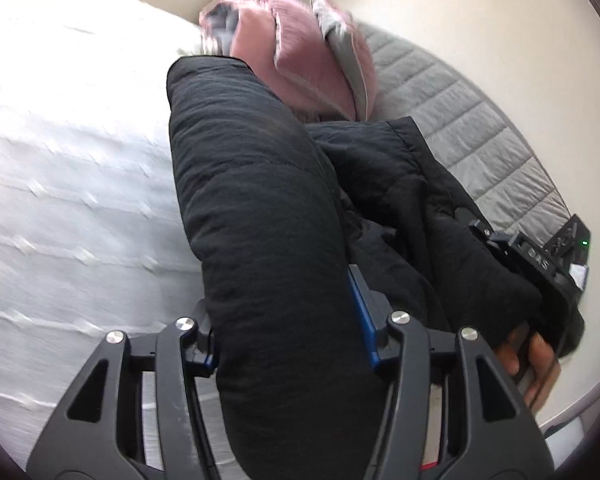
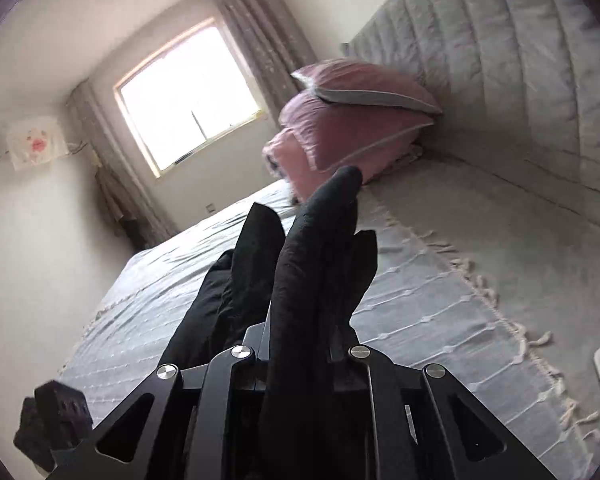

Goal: Fold large clothes

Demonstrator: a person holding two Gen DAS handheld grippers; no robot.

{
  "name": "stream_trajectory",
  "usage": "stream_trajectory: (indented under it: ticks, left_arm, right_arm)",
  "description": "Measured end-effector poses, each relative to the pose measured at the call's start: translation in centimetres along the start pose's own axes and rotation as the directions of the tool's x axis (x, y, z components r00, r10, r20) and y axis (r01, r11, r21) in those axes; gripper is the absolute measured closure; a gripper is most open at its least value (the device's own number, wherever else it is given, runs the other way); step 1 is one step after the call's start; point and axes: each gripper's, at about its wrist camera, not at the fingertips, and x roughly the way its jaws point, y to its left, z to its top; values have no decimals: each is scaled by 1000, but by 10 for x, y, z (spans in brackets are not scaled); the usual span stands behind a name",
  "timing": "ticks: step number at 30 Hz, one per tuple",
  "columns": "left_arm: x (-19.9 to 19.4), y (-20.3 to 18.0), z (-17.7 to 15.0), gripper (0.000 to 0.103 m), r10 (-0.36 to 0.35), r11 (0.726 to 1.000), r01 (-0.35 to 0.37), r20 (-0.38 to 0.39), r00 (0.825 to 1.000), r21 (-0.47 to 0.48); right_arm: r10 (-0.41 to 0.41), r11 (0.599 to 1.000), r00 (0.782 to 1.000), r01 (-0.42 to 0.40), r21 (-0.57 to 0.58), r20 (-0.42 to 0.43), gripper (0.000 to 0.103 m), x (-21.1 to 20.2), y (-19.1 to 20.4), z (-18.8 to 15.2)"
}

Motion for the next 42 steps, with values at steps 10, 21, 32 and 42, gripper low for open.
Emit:
stream_trajectory:
  ticks: [10,21,32,42]
  left_arm:
    - [45,77,-53,37,-157,980,124,-227,961,-153]
    - [-40,34,-22,37,85,992,-72,-121,989,104]
    - [-186,7,-75,10,289,886,-269,4,957,378]
    - [-281,9,-107,1,341,792,-404,217,915,457]
  right_arm:
    - [-364,759,910,412,504,-197,85,11,-258,-73]
    - [-315,879,948,272,392,48,72,-103,-136,-91]
    - [-343,936,939,342,78,0,21,-158,98,-179]
    - [-526,849,845,529,-5,97,13,-204,196,-249]
